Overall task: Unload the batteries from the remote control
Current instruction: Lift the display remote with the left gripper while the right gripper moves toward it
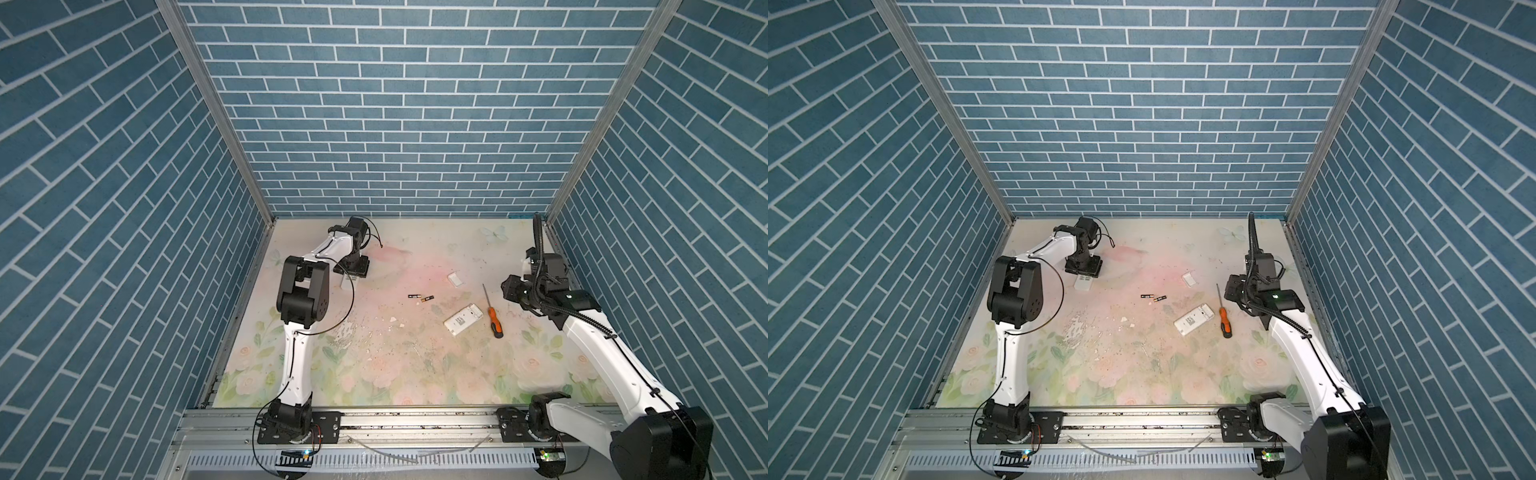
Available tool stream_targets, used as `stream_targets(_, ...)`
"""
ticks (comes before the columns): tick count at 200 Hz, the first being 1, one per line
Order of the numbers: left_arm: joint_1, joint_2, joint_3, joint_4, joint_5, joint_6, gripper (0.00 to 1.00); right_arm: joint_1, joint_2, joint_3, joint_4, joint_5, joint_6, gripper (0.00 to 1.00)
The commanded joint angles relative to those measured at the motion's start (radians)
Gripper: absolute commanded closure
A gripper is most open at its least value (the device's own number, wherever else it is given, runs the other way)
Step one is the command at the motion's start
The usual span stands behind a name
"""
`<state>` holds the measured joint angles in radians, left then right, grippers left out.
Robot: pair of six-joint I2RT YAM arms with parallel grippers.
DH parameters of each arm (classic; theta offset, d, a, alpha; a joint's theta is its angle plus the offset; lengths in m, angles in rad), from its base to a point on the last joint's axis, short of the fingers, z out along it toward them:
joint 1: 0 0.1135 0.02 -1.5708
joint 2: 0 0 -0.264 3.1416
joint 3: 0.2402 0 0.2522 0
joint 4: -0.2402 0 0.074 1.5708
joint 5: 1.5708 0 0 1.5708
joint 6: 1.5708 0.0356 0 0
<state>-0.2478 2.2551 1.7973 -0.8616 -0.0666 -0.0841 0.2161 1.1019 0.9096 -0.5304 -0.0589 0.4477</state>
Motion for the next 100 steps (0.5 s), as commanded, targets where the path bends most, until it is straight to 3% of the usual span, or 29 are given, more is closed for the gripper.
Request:
stream_targets(1,0.001,0.014,-0.053,-0.027,-0.019,-0.001,0.40,0.006,0.003,0.058,0.016,-0.018,0.018,0.67)
stream_targets(17,0.001,0.014,-0.060,-0.018,-0.015,-0.008,0.55,0.006,-0.002,0.054,0.017,-0.022,0.023,0.68)
stream_targets(34,0.002,-0.007,-0.084,0.012,0.003,-0.022,0.63,0.009,-0.013,0.047,0.009,-0.022,0.021,0.68)
stream_targets(100,0.002,-0.248,-0.299,0.221,0.215,-0.144,0.67,0.038,-0.016,0.026,0.015,-0.102,0.032,0.71)
